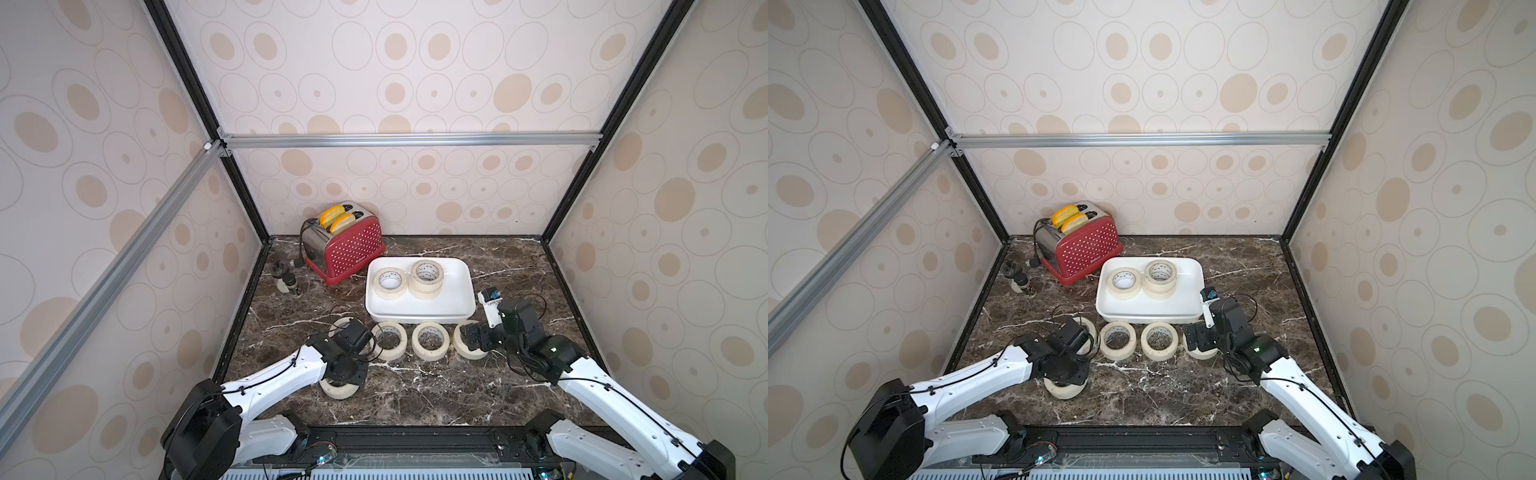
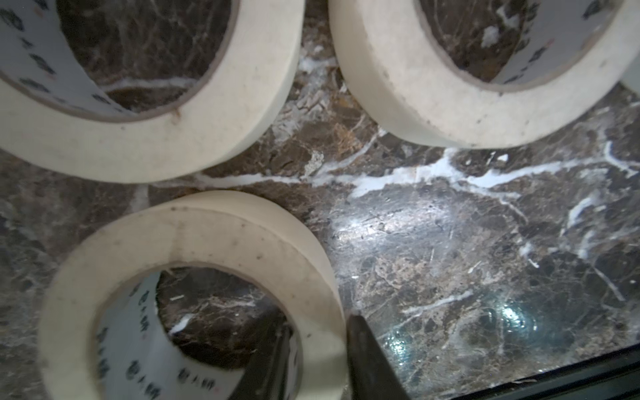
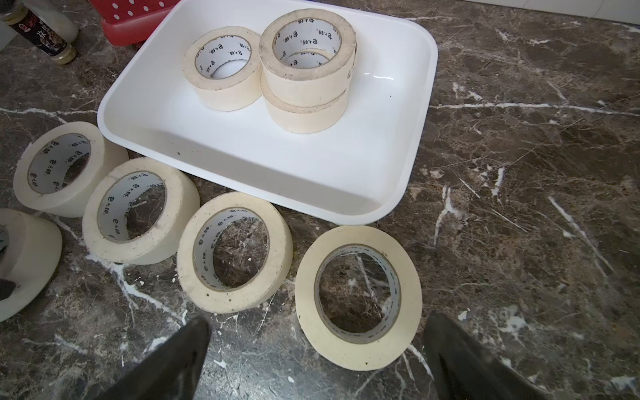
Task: Take out the art tape in the storage box
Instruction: Place the art tape at the center of the board, then pick up the art tape from the storage box.
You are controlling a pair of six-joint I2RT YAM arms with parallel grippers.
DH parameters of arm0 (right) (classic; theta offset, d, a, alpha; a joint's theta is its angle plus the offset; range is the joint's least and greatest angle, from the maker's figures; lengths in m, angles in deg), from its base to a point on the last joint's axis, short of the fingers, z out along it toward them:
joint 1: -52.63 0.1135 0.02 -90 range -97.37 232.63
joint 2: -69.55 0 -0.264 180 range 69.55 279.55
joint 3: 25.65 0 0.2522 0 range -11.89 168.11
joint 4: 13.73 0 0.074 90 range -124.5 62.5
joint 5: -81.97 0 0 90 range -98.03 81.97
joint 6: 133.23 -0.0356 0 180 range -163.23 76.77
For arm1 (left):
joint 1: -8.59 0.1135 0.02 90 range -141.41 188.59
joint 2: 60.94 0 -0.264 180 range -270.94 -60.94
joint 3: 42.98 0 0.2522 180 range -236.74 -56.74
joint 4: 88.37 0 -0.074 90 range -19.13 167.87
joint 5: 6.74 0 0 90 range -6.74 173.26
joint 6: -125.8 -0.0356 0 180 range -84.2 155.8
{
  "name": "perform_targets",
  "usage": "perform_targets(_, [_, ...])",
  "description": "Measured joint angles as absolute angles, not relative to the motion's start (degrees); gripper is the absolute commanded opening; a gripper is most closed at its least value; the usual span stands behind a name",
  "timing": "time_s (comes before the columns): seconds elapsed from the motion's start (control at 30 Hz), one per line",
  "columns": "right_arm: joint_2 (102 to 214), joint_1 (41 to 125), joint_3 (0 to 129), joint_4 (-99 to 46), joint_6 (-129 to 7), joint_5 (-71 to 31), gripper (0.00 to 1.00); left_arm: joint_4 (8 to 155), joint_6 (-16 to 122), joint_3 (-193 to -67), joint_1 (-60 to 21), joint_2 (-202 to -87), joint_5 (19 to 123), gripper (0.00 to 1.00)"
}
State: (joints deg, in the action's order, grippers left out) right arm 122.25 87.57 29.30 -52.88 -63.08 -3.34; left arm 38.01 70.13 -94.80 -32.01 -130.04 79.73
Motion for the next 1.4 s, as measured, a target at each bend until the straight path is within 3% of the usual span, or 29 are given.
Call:
perform_targets(0.23, [122.1, 87.6, 29.3, -53.0, -63.1, -3.3, 1.00, 34.9, 69.0, -97.3, -32.0, -129.4, 82.3, 0.49])
perform_targets(0.53, [120.2, 87.5, 29.3, -53.5, -63.1, -3.1, 1.00, 32.3, 64.9, -107.8, -32.0, -129.4, 85.8, 0.71])
perform_targets(0.87, [116.2, 87.5, 29.5, -55.9, -62.8, -2.0, 1.00, 32.0, 55.7, -123.5, -32.0, -140.8, 86.8, 0.85])
perform_targets(1.4, [113.2, 87.5, 29.5, -57.1, -63.4, -2.1, 1.00, 34.4, 50.3, -143.3, -29.0, -160.5, 85.7, 0.89])
